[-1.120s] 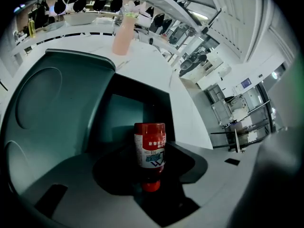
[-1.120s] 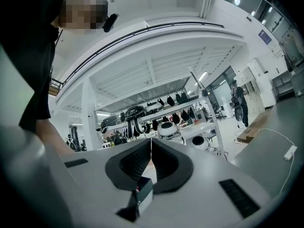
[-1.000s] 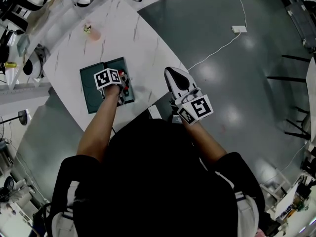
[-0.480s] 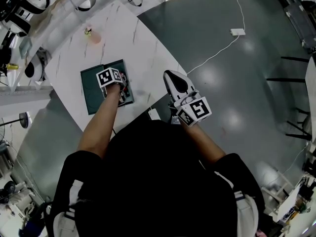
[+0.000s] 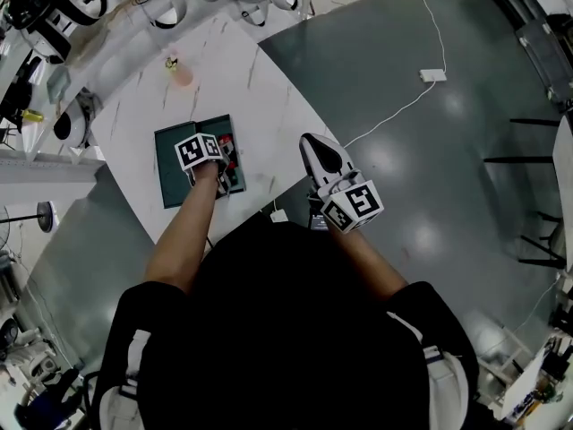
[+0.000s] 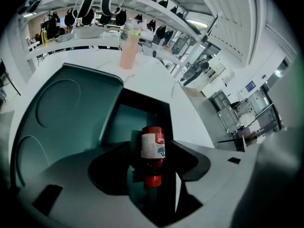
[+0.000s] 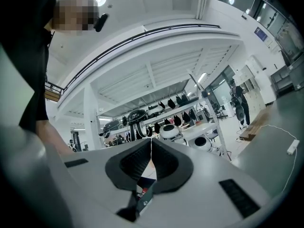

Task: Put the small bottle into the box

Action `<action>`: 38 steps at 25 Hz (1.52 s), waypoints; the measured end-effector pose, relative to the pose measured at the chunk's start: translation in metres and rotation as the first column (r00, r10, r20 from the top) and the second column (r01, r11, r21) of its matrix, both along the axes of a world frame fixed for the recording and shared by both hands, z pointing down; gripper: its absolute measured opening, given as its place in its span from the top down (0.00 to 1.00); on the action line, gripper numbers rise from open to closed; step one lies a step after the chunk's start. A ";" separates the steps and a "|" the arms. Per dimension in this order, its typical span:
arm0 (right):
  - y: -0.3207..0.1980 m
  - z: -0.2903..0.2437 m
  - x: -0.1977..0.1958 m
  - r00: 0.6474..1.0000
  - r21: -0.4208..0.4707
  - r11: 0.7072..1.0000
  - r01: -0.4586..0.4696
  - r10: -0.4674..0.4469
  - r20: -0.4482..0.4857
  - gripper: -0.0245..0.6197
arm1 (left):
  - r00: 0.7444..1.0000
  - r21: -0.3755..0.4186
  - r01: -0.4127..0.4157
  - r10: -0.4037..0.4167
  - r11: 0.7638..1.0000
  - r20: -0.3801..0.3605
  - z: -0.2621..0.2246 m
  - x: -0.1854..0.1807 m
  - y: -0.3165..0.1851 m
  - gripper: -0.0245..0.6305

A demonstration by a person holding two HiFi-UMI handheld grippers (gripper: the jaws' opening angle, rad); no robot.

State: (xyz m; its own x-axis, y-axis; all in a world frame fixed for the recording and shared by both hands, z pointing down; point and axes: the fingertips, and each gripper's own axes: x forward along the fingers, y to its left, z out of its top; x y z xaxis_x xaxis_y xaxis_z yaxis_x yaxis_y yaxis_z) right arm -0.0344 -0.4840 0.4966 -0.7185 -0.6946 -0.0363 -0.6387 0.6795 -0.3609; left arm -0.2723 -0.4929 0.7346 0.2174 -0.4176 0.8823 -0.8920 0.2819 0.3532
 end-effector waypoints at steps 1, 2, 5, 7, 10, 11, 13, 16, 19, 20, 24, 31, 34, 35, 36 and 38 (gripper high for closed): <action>0.002 -0.001 0.000 1.000 0.002 1.000 0.004 -0.004 0.005 0.91 | 1.000 0.024 0.004 -0.004 1.000 0.001 -0.007 -0.002 -0.001 0.55; 0.003 -0.004 0.000 1.000 0.004 1.000 0.006 -0.006 0.010 0.91 | 1.000 0.053 0.007 -0.007 0.999 0.002 -0.015 -0.004 -0.002 0.55; 0.009 -0.012 0.001 1.000 0.024 1.000 0.018 -0.018 0.021 0.91 | 1.000 0.191 0.013 -0.012 0.982 -0.006 -0.055 -0.007 -0.010 0.55; 0.012 -0.018 0.004 0.999 0.037 0.999 0.027 -0.028 0.022 0.91 | 1.000 0.332 0.014 -0.010 0.943 -0.013 -0.094 -0.006 -0.016 0.59; 0.020 -0.027 0.012 0.999 0.060 0.997 0.043 -0.045 0.019 0.91 | 1.000 0.562 0.007 -0.013 0.827 0.007 -0.166 -0.004 -0.018 0.73; 0.023 -0.032 0.016 0.998 0.075 0.996 0.052 -0.054 0.016 0.91 | 1.000 0.624 -0.001 -0.019 0.781 0.025 -0.190 -0.002 -0.015 0.77; 0.031 -0.041 0.023 0.997 0.108 0.991 0.074 -0.076 0.014 0.91 | 0.996 0.724 -0.028 -0.041 0.689 0.078 -0.234 0.001 -0.002 0.86; 0.046 -0.053 0.035 0.994 0.145 0.984 0.107 -0.108 -0.003 0.91 | 0.988 0.827 -0.081 -0.067 0.556 0.142 -0.292 0.012 0.029 0.93; 0.061 -0.060 0.048 0.992 0.193 0.974 0.122 -0.115 -0.049 0.91 | 0.981 0.897 -0.141 -0.065 0.420 0.185 -0.337 0.035 0.071 0.94; 0.066 -0.061 0.052 0.991 0.207 0.970 0.125 -0.114 -0.065 0.91 | 0.977 0.910 -0.159 -0.070 0.382 0.200 -0.347 0.042 0.088 0.94; 0.092 -0.055 0.063 0.985 0.231 0.961 0.154 -0.130 -0.115 0.91 | 0.956 0.928 -0.231 -0.109 0.291 0.273 -0.370 0.072 0.160 0.94; 0.133 -0.055 0.082 0.980 0.215 0.958 0.190 -0.173 -0.096 0.91 | 0.946 0.925 -0.283 -0.083 0.253 0.312 -0.375 0.113 0.238 0.94; 0.139 -0.056 0.099 0.983 0.200 0.966 0.166 -0.147 -0.108 0.91 | 0.941 0.911 -0.303 -0.066 0.280 0.333 -0.370 0.128 0.260 0.94; 0.142 -0.055 0.104 0.984 0.192 0.969 0.158 -0.139 -0.108 0.91 | 0.941 0.907 -0.305 -0.056 0.291 0.335 -0.368 0.131 0.267 0.94; 0.145 -0.054 0.107 0.985 0.184 0.971 0.152 -0.133 -0.109 0.91 | 0.943 0.903 -0.303 -0.045 0.304 0.331 -0.363 0.133 0.273 0.94; 0.150 -0.049 0.108 0.985 0.175 0.973 0.149 -0.129 -0.118 0.91 | 0.949 0.901 -0.285 -0.035 0.327 0.313 -0.348 0.130 0.285 0.94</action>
State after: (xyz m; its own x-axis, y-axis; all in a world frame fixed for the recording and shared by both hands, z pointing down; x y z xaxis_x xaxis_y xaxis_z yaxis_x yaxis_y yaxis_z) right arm 0.0735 -0.3341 0.4474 -0.8142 -0.5761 -0.0722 -0.5609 0.8126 -0.1583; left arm -0.1418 -0.2077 0.3862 0.2068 -0.9774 -0.0433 -0.9744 -0.2098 0.0804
